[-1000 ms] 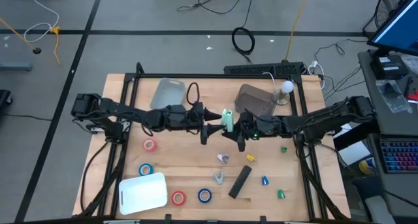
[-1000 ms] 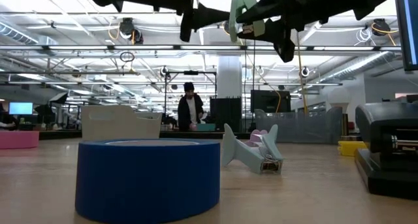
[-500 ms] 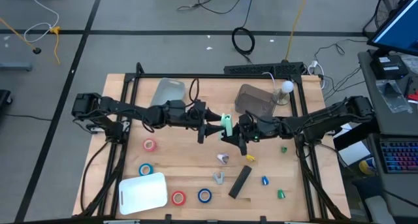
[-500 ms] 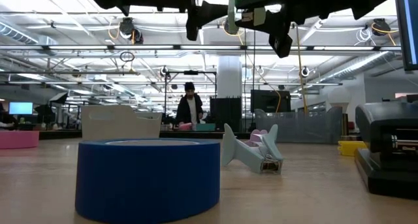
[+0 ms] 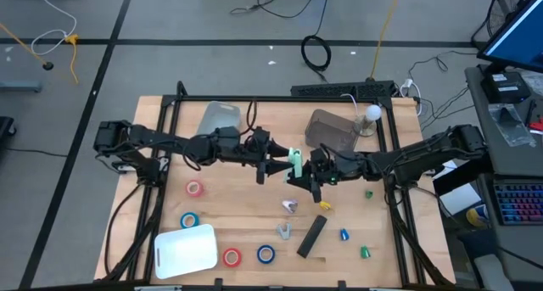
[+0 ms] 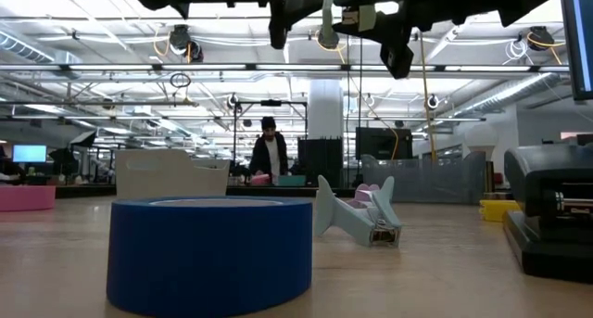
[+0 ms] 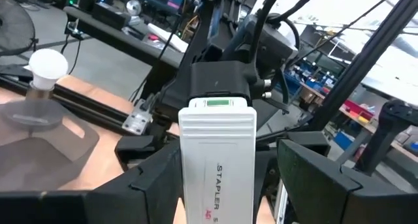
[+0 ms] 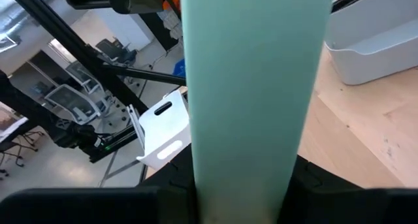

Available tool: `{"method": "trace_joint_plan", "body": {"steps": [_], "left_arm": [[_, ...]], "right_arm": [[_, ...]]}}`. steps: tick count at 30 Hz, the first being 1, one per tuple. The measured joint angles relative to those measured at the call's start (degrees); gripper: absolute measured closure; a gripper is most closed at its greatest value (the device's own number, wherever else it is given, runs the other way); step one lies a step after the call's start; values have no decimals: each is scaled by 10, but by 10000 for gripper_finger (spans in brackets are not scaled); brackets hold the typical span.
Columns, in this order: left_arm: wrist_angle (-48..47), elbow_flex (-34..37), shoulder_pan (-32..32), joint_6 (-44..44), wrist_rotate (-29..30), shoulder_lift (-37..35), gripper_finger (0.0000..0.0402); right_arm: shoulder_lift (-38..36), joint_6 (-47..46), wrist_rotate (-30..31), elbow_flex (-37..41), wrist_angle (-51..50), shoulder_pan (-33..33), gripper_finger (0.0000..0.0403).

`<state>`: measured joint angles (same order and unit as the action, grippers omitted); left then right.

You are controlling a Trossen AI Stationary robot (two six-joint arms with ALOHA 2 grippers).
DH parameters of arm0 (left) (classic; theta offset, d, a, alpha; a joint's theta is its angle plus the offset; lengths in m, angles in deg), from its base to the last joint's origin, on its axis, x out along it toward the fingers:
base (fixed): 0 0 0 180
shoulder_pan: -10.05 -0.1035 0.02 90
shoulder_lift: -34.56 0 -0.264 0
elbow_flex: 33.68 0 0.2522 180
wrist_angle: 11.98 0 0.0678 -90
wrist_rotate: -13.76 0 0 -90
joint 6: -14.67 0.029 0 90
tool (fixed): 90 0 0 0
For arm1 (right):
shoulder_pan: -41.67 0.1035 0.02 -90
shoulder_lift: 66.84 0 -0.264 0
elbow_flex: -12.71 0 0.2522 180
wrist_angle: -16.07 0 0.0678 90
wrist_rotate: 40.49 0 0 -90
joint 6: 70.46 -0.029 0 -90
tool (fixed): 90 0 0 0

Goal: Pick and place Stapler, Stapler remover, tape
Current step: Put the green stapler into the gray bin

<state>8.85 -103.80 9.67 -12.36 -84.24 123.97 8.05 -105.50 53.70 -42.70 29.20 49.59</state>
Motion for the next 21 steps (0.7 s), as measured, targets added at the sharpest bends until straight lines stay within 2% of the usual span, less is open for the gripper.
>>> {"method": "trace_joint_plan", "body": {"steps": [7, 10, 13, 18, 21], "left_arm": [[-52, -75, -1, 19, -40, 52, 158], [-70, -100, -10, 10, -78, 71, 158], [-83, -104, -16, 1, -110, 71, 158], [-87, -105, -19, -10, -116, 71, 159], [-91, -105, -18, -20, -115, 71, 178]], "right_arm": [[0, -2, -2, 0, 1, 1, 292], [1, -5, 3, 0, -3, 7, 292], [1, -7, 8, 0, -3, 10, 293], [1, -9, 17, 0, -3, 16, 293], [1, -9, 17, 0, -3, 16, 292]]}}
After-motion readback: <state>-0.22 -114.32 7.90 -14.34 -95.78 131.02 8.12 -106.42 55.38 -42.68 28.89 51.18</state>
